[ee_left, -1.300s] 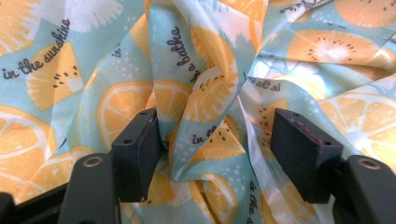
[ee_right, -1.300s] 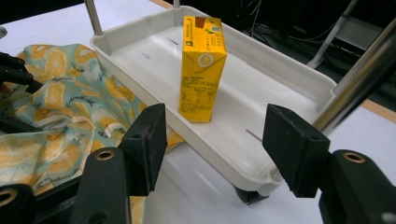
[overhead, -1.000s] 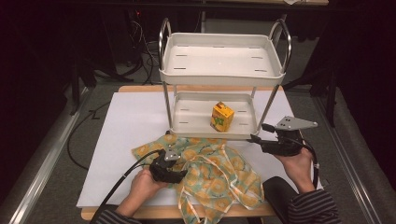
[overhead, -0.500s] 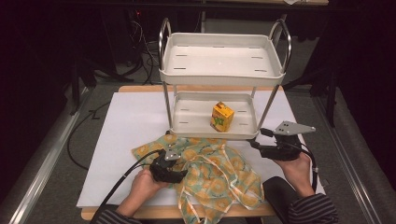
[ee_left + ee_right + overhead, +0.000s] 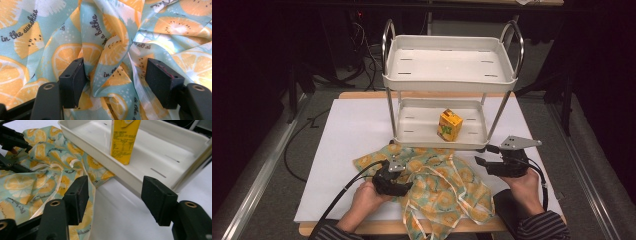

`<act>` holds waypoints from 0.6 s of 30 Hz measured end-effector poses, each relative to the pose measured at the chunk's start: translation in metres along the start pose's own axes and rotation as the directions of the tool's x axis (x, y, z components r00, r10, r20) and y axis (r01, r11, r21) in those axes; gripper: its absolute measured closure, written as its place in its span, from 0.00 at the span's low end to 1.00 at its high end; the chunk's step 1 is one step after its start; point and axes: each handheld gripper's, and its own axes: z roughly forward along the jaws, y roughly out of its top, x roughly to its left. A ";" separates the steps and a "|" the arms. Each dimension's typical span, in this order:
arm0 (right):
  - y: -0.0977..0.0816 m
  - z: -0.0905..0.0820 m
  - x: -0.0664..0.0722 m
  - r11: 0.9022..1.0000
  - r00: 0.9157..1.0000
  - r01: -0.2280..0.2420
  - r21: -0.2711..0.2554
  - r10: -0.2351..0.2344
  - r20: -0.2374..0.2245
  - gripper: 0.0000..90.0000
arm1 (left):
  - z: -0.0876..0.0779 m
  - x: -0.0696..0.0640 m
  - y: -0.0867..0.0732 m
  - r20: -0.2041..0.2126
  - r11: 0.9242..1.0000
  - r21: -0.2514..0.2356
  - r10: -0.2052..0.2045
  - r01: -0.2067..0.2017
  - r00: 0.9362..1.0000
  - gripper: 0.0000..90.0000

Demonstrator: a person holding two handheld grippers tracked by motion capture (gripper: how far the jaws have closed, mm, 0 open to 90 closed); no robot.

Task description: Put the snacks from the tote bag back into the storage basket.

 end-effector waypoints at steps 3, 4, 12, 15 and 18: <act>-0.004 0.006 0.002 1.000 1.000 -0.010 0.004 0.010 -0.014 0.44 | 0.000 0.000 0.000 -0.003 1.000 0.001 0.000 0.000 1.000 0.37; -0.006 0.008 0.003 1.000 1.000 -0.013 0.005 0.013 -0.016 0.44 | 0.000 0.000 0.000 -0.001 1.000 0.000 -0.001 0.001 1.000 0.37; -0.017 0.021 0.000 0.999 0.999 -0.036 0.028 0.036 -0.014 0.44 | 0.000 -0.001 0.000 -0.003 1.000 -0.001 0.000 0.000 1.000 0.37; -0.020 0.024 -0.001 0.998 0.999 -0.047 0.030 0.047 -0.011 0.44 | 0.000 -0.002 0.000 -0.011 1.000 0.000 0.001 -0.001 1.000 0.37; -0.023 0.027 -0.002 0.997 0.998 -0.061 0.037 0.061 -0.009 0.44 | 0.000 -0.002 0.001 -0.010 1.000 0.003 -0.001 0.001 1.000 0.37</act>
